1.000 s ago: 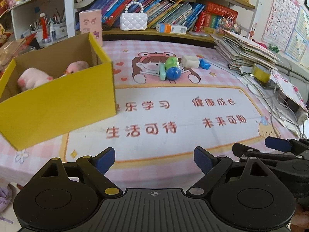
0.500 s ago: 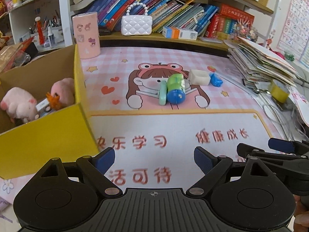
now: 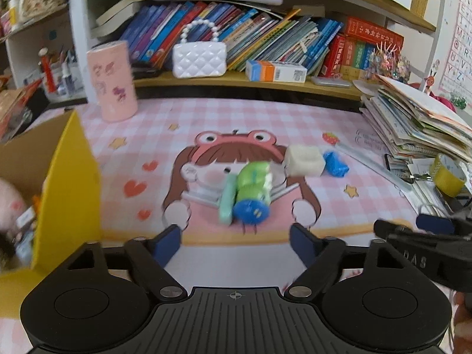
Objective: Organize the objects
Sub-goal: 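Grasp the green-blue toy with the left tool while the right tool grasps the blue squishy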
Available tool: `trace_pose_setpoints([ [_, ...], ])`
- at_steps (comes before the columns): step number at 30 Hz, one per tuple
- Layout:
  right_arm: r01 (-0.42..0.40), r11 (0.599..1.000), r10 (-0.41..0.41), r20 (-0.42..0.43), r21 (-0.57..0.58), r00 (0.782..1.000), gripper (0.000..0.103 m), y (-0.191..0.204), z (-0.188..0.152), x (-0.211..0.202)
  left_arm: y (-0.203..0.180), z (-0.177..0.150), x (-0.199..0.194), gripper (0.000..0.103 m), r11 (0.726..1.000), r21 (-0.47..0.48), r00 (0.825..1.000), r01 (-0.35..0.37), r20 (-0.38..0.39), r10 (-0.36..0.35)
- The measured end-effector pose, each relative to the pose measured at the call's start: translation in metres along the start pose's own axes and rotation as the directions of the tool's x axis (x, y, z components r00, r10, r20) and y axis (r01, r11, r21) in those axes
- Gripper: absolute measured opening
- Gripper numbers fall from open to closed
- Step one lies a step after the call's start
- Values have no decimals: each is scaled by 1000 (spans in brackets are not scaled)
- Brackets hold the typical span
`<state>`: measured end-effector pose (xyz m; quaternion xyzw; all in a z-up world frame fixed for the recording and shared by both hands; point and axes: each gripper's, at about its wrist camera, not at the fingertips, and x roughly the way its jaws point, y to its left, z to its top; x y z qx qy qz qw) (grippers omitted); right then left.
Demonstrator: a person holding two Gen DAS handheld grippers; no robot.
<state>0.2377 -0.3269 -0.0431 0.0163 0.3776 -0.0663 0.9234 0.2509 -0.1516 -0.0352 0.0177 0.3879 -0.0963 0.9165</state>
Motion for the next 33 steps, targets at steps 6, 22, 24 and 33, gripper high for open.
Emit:
trace_pose_setpoints([
  [6,-25,1000,25,35,11,999,50,-15,27,33,-21,19,35,61,1000,27,1000,-5,14,5],
  [22,-72,997,71,22,19,997,40,-15,66,113,-47,28,100,38,985,138,994,-108,-18,111],
  [24,-79,997,79,19,16,997,40,-14,71,120,-45,30,97,36,988,119,995,-96,-27,100],
  [33,-106,994,108,-59,37,992,32,-12,74,151,-31,42,51,35,999,3,998,47,34,-47],
])
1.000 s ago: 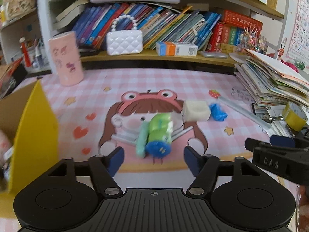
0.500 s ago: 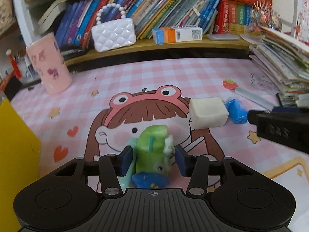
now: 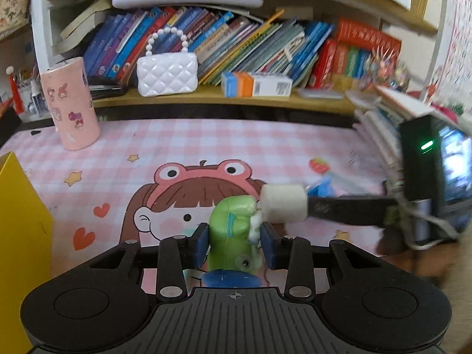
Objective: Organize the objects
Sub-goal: 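Grasp the green-blue toy with the left tool while the right tool grasps the blue squishy, then carry the green-blue toy and blue squishy over the yellow box with both tools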
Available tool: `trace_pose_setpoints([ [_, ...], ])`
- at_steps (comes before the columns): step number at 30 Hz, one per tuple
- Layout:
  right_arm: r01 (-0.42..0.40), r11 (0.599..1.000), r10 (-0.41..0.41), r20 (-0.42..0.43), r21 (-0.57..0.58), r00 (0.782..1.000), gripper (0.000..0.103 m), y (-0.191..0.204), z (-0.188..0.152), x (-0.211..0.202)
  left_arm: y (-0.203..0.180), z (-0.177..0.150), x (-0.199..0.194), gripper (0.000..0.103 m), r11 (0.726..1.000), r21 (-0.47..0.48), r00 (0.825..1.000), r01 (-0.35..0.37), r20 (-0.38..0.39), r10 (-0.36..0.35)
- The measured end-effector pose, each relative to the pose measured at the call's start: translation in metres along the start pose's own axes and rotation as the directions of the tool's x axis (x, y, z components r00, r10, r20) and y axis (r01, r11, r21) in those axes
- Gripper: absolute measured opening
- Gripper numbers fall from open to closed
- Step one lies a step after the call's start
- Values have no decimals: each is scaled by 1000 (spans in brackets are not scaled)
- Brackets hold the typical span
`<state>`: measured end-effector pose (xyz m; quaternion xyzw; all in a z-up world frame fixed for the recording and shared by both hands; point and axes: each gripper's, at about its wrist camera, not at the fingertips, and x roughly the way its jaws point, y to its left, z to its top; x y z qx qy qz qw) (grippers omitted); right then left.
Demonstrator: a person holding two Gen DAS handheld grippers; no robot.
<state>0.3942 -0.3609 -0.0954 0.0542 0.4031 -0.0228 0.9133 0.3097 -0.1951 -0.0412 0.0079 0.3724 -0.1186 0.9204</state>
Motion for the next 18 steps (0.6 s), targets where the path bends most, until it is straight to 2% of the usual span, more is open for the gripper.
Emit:
trace_pose_setpoints([
  [7,-6,999,4,34,48,999,30,-8,-4,-18,15,-8,-24,35,998,-60,1000,7,-15,-8],
  [12,-27,999,25,47,47,999,30,-6,-12,-54,26,-22,-40,35,996,-91,999,13,-35,-16],
  [18,-87,996,87,14,12,996,30,16,-40,-100,39,-41,-60,35,993,-121,998,13,-58,-20],
])
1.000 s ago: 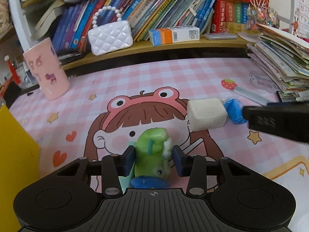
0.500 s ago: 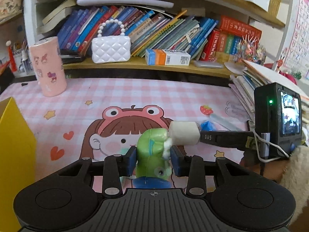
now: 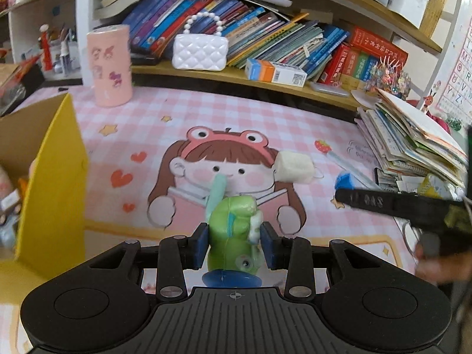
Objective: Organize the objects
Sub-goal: 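Carry the green-blue toy and blue squishy over the yellow box with both tools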
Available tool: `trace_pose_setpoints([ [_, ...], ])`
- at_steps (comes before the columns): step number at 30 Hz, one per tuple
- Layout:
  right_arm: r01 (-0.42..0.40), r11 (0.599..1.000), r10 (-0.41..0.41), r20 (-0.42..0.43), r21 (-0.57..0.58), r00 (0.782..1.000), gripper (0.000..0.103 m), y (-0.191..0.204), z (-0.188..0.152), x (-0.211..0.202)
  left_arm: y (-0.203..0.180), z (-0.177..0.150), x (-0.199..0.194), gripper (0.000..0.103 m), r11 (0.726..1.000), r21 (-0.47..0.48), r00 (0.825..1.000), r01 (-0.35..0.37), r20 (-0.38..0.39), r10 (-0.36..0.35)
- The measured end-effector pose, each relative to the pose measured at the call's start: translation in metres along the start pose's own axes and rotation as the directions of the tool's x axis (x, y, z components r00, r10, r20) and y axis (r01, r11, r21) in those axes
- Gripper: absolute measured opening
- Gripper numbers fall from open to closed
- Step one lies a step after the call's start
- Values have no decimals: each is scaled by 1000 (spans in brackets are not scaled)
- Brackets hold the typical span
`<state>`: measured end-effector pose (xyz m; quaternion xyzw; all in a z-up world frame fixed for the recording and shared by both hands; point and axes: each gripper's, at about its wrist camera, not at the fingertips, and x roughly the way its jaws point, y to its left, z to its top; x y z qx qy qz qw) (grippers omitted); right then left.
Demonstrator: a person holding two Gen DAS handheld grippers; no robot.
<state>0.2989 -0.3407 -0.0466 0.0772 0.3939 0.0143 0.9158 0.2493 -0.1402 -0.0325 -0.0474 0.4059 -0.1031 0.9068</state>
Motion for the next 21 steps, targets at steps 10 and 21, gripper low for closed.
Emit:
trace_pose_setpoints([
  [10,-34,989,26,-52,-145,998,30,64,-65,-55,30,-35,-39,35,998,-58,1000,14,-11,-15],
  [21,-58,975,43,-76,-214,996,30,128,-109,-88,85,-68,-83,35,995,-101,1000,23,19,-21],
])
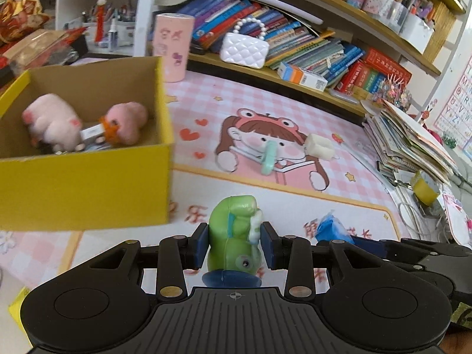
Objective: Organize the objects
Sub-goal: 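Carry the green-blue toy and blue squishy over the yellow box with both tools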
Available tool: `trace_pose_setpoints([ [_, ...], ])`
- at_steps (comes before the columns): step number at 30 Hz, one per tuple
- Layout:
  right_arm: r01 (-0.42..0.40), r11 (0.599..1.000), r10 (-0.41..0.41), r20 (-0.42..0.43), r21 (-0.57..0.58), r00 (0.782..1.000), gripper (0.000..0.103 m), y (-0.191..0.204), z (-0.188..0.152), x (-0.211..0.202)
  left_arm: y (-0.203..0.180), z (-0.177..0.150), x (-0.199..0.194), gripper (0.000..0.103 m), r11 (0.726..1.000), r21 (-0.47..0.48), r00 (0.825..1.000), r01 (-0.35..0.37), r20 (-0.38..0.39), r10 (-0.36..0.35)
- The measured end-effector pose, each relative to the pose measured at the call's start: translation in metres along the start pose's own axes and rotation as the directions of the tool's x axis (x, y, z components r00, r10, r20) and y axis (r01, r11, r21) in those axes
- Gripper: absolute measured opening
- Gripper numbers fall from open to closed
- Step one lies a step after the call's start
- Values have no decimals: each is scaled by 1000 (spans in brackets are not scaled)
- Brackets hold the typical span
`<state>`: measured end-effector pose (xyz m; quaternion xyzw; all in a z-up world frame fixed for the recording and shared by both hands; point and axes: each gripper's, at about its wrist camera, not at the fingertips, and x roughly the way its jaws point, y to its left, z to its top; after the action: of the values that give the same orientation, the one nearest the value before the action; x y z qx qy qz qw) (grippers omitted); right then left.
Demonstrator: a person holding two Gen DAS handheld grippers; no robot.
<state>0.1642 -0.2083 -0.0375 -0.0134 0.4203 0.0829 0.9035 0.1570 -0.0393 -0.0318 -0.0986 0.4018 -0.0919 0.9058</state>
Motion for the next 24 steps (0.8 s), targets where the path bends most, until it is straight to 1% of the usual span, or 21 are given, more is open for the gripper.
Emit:
trace_pose_setpoints([
  [3,2,1000,-2,-6,-6,1000,30,22,-9,-8,19,-9,-14,35,1000,-21,1000,0,-5,0],
  [7,2,1000,-2,-38,-14,999,30,51,-21,-14,42,-24,-35,35,999,-40,1000,-4,-2,4],
  [10,-16,1000,15,-49,-21,999,30,73,-32,-20,60,-33,-52,35,999,-52,1000,-11,8,11],
  [16,-70,996,67,-41,-57,997,30,118,-49,-34,91,-51,-85,35,997,-73,999,-40,34,43],
  [24,-113,990,111,-34,-84,993,30,164,-64,-47,123,-69,-125,35,993,-88,993,-78,78,85],
])
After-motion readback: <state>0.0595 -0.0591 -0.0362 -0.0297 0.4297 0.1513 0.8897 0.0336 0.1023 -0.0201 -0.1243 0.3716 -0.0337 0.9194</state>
